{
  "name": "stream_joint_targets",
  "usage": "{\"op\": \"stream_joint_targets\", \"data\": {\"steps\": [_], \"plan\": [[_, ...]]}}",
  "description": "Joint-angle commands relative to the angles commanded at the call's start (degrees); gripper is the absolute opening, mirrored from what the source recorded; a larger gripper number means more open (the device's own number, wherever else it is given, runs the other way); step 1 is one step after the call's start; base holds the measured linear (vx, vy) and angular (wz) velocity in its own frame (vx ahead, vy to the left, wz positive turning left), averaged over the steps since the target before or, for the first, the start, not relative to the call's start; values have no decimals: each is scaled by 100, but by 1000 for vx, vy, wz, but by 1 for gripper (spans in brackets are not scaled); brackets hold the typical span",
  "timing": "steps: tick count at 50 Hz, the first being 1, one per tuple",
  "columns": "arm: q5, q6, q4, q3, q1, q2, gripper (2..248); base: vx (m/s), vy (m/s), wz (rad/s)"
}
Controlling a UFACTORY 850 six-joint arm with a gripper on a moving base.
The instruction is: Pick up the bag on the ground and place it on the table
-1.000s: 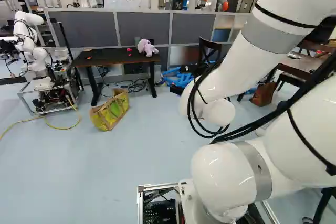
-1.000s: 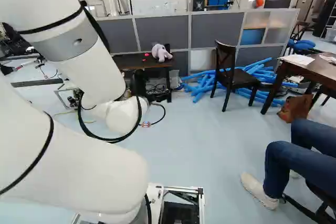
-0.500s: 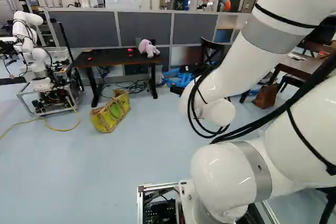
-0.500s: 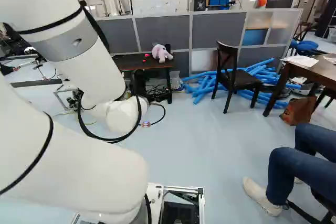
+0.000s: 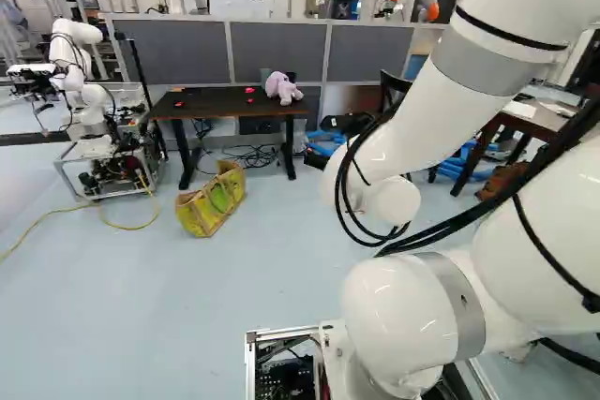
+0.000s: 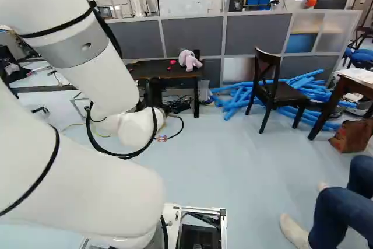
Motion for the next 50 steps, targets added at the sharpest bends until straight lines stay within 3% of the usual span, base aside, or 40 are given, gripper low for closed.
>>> {"op": "stream_joint_targets", "data": {"steps": [34,50], "plan": [[0,0,0,0,0,0,247,152,49,217],[0,0,0,0,0,0,247,187,48,28]]}}
